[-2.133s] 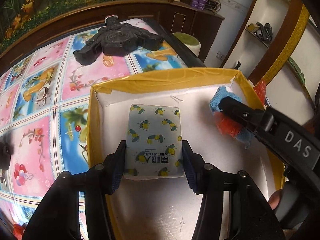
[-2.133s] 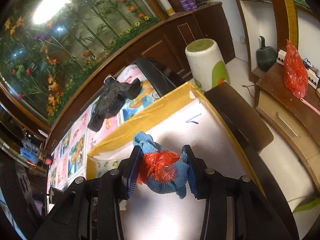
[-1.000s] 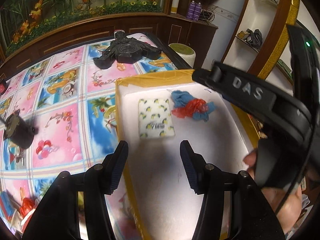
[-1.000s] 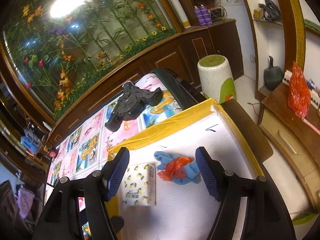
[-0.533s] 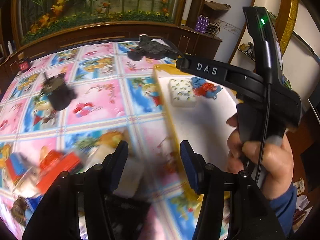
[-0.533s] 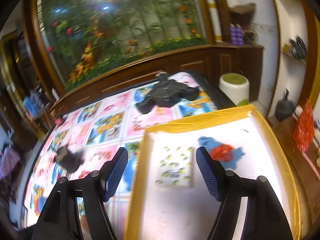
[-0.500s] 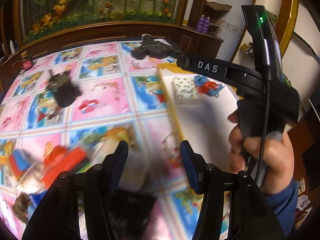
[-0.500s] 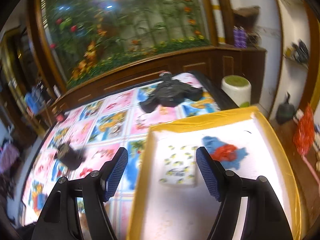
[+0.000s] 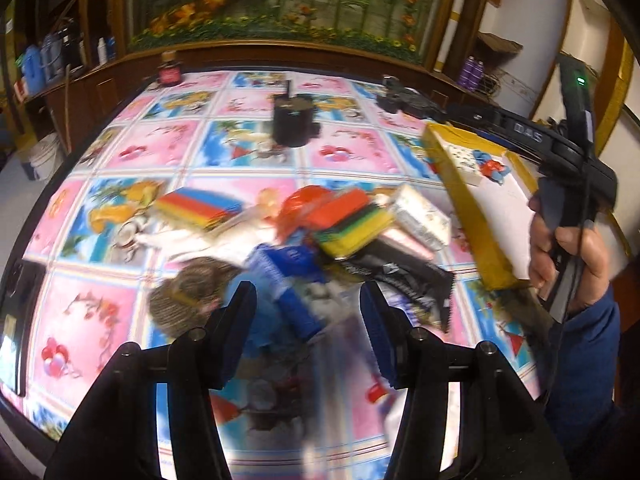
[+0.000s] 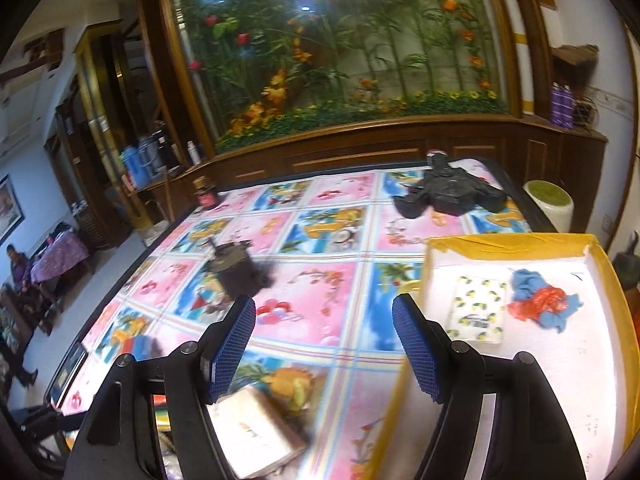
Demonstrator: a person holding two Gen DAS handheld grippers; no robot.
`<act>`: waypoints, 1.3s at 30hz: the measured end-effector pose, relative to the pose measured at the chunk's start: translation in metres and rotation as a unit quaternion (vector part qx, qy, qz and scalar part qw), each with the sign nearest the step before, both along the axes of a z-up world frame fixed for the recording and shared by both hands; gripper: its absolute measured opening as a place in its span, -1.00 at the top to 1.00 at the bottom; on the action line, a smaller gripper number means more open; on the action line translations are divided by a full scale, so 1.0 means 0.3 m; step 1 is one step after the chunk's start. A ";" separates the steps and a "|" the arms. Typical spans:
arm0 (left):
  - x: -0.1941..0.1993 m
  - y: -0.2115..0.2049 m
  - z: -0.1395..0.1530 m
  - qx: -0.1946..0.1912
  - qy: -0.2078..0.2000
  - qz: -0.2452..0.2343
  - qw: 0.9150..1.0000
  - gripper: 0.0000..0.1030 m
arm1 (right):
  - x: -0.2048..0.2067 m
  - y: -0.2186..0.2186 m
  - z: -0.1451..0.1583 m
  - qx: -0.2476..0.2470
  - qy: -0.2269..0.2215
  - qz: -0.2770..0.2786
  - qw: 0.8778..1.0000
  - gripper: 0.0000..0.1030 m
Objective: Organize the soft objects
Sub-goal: 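Move both tools back from the box to the pile of items, then grasp rainbow sponge pack with left tool while right tool grasps white 'face' tissue pack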
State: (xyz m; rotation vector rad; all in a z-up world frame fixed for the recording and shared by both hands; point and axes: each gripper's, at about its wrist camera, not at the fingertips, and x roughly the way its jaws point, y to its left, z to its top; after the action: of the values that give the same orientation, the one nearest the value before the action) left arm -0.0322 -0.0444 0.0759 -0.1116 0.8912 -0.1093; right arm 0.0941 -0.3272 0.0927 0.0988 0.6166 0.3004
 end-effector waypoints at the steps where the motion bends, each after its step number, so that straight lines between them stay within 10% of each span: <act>1: -0.002 0.020 -0.003 -0.002 -0.001 0.007 1.000 -0.02 | -0.015 0.021 -0.004 -0.001 -0.003 0.009 1.000 -0.38; 22: 0.130 0.339 -0.072 -0.076 0.024 0.080 0.994 -0.17 | -0.044 0.218 -0.108 -0.046 0.131 0.188 0.972 -0.59; 27: 0.169 0.341 -0.075 -0.076 0.037 0.087 0.993 -0.17 | -0.033 0.285 -0.170 -0.102 0.138 0.196 0.965 0.05; 39: 0.389 0.350 -0.159 -0.107 0.142 0.171 0.969 -0.18 | -0.007 0.241 -0.140 -0.052 0.126 0.154 0.979 0.08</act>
State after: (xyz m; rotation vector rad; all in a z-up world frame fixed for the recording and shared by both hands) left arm 0.0846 0.0606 0.0283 -0.4898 1.1311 0.1368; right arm 0.0920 -0.2550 0.0505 -0.0608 0.9010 0.5597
